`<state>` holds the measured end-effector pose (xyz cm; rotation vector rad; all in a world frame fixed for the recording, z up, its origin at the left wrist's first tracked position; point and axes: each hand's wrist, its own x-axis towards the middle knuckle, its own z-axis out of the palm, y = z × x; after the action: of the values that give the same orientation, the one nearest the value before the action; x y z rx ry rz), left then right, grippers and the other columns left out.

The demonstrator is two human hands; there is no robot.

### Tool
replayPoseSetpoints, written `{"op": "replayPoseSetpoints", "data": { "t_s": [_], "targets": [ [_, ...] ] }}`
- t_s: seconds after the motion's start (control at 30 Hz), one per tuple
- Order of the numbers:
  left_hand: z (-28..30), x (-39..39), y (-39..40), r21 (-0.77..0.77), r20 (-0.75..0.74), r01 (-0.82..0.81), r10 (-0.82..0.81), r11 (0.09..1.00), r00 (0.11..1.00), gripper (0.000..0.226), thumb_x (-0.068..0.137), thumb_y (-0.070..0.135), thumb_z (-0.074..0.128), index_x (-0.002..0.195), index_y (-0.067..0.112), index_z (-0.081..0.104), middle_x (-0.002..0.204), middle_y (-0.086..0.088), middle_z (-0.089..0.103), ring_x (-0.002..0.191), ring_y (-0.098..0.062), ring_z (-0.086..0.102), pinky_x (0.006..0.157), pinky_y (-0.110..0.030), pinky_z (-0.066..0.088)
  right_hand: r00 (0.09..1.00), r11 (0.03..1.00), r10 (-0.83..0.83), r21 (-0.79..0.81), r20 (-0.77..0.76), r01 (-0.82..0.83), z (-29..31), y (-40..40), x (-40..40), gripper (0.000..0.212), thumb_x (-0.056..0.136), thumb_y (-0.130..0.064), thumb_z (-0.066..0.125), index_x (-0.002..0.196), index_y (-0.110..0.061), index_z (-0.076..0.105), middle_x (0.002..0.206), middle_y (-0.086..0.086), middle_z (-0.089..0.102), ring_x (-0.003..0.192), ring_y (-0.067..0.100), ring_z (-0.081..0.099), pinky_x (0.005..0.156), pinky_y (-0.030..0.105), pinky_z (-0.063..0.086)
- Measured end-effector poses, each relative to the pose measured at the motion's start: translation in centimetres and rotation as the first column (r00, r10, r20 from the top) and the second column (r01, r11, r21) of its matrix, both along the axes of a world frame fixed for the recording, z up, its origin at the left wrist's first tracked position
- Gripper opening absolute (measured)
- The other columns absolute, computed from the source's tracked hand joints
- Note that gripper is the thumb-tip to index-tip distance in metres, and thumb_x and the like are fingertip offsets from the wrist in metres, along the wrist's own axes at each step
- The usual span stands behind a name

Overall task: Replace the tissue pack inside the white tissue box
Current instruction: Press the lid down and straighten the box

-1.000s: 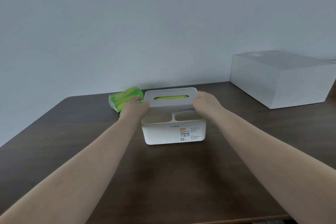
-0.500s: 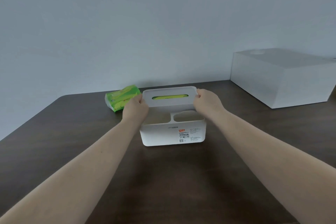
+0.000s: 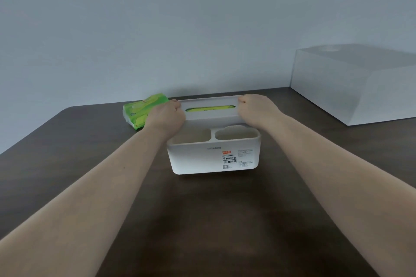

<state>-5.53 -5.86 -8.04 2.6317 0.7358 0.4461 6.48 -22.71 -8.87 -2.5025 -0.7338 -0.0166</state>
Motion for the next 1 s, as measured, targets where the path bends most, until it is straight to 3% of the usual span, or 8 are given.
{"op": "replayPoseSetpoints", "data": {
  "t_s": [0.1,0.17,0.27,0.4,0.5,0.63,0.8,1.0],
  "targets": [
    [-0.1,-0.8,-0.6,-0.024,0.014,0.019,-0.018,1.000,1.000,0.048,0.099,0.015,0.026,0.143,0.008,0.042,0.158,-0.004,0.030,0.144,-0.025,0.029,0.114,-0.027,0.022,0.999,0.999,-0.003,0.034,-0.036,0.004,0.1,-0.2,-1.4,0.021,0.095,-0.014,0.028,0.090,-0.008,0.047,0.101,0.016,0.056,0.097,0.035,0.053,0.075,0.034,0.034],
    [0.1,-0.8,-0.8,-0.097,0.023,0.029,-0.026,0.995,0.999,0.049,0.100,0.017,0.028,0.148,0.005,0.030,0.156,-0.014,0.032,0.143,-0.030,0.031,0.113,-0.032,0.025,0.992,0.996,0.008,0.086,-0.126,0.003,0.2,-0.9,-2.1,0.039,0.099,-0.023,0.027,0.128,-0.006,0.046,0.132,0.021,0.053,0.117,0.036,0.050,0.090,0.038,0.037],
    [-0.1,-2.7,-0.9,-0.360,0.028,0.001,0.010,0.933,1.000,0.064,0.098,0.039,0.038,0.152,0.009,0.021,0.152,-0.016,0.037,0.138,-0.033,0.038,0.110,-0.038,0.031,0.961,0.968,0.040,0.248,-0.274,0.031,0.2,-2.0,-4.2,0.067,0.098,-0.044,0.033,0.154,-0.018,0.008,0.156,0.011,0.030,0.141,0.031,0.032,0.111,0.039,0.029],
    [-0.8,-6.8,-0.7,-0.816,-0.038,0.074,-0.181,0.573,0.983,0.049,0.085,0.048,0.061,0.124,0.019,0.059,0.114,0.000,0.073,0.101,-0.016,0.070,0.090,-0.034,0.055,0.843,0.975,0.087,0.219,-0.531,0.037,0.3,-4.9,-6.9,0.080,0.075,-0.063,0.062,0.140,-0.027,0.032,0.132,0.001,0.053,0.109,0.029,0.060,0.059,0.040,0.060],
    [-1.3,-7.9,0.1,-0.874,-0.042,0.047,-0.171,0.483,0.984,0.032,0.090,0.033,0.060,0.114,0.013,0.065,0.102,-0.006,0.075,0.092,-0.021,0.071,0.091,-0.034,0.054,0.775,0.994,0.054,0.111,-0.629,0.021,0.5,-5.4,-7.1,0.046,0.087,-0.043,0.056,0.121,-0.012,0.052,0.106,0.015,0.069,0.077,0.032,0.069,0.051,0.036,0.061],
    [-1.0,-7.2,-0.1,-0.850,-0.032,0.002,-0.055,0.526,0.998,0.025,0.096,0.028,0.052,0.106,0.009,0.065,0.093,-0.008,0.073,0.088,-0.023,0.068,0.092,-0.039,0.053,0.802,0.988,-0.034,0.103,-0.597,0.119,1.0,-4.5,-7.0,0.026,0.092,-0.003,0.031,0.110,0.002,0.050,0.091,0.021,0.063,0.051,0.028,0.063,0.040,0.026,0.054],
    [-0.7,-6.2,-0.9,-0.725,-0.006,0.025,-0.043,0.688,0.999,0.037,0.097,0.037,0.046,0.095,0.006,0.066,0.098,-0.009,0.072,0.089,-0.023,0.070,0.079,-0.035,0.059,0.813,0.983,-0.080,0.089,-0.576,0.160,1.0,-3.7,-6.1,0.022,0.093,0.001,0.029,0.104,0.003,0.048,0.098,0.024,0.060,0.047,0.026,0.061,0.044,0.025,0.051],
    [-1.9,-2.3,-0.9,-0.580,0.024,-0.004,0.022,0.815,0.999,0.053,0.097,0.039,0.037,0.090,-0.009,0.061,0.102,-0.030,0.070,0.092,-0.038,0.071,0.088,-0.050,0.056,0.858,0.910,-0.164,0.262,-0.487,0.322,-0.5,-4.2,-3.5,0.016,0.083,0.002,0.037,0.077,0.001,0.051,0.063,0.021,0.061,0.044,0.031,0.065,0.053,0.032,0.047]
  ]
}}
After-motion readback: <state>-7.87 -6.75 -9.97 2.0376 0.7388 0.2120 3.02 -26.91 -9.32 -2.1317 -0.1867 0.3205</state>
